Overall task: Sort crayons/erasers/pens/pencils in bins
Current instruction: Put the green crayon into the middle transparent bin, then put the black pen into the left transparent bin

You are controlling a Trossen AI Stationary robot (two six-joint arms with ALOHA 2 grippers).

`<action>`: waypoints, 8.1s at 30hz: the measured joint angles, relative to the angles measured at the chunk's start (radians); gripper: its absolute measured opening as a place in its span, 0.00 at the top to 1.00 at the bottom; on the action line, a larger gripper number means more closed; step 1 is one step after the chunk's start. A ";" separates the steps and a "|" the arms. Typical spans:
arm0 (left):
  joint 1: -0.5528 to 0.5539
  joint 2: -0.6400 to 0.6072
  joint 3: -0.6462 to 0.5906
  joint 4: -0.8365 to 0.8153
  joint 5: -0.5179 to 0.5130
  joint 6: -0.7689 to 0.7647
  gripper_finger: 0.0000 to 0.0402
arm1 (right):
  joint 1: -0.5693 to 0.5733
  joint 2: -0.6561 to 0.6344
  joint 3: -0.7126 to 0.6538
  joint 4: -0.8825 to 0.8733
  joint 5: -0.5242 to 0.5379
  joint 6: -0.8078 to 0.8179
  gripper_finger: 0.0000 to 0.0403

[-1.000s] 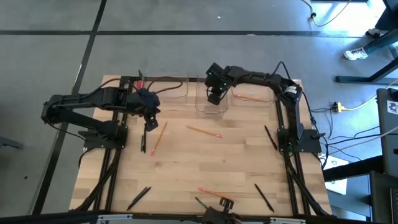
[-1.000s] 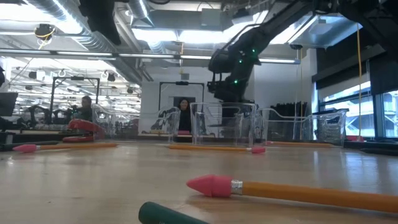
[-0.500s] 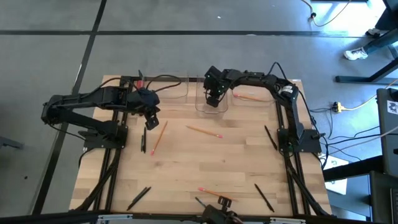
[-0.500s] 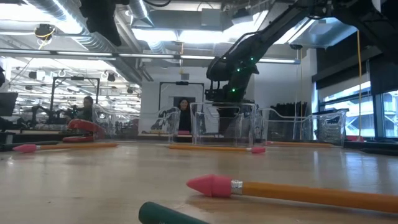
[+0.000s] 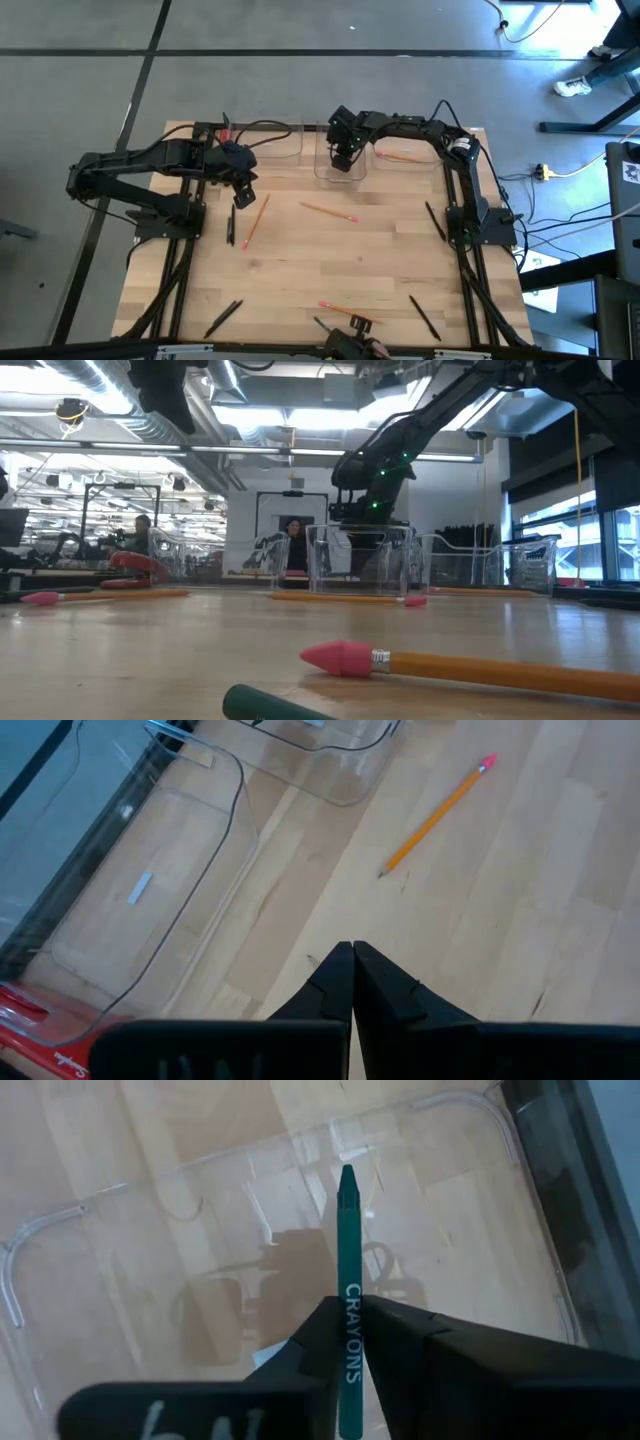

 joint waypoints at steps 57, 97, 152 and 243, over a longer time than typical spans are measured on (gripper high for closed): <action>-0.345 0.000 -0.448 0.044 0.348 -1.312 0.83 | 0.253 -0.049 0.800 -0.424 -0.053 -0.080 0.82; -0.345 0.000 -0.692 0.333 0.318 -1.357 0.75 | 0.253 -0.050 0.800 -0.426 -0.052 -0.046 0.82; -0.357 0.003 -0.690 0.292 0.254 -1.457 0.75 | 0.252 -0.049 0.800 -0.427 -0.052 -0.057 0.82; -0.357 -0.043 -0.693 0.331 0.201 -1.437 0.96 | 0.252 -0.049 0.799 -0.426 -0.052 -0.053 0.82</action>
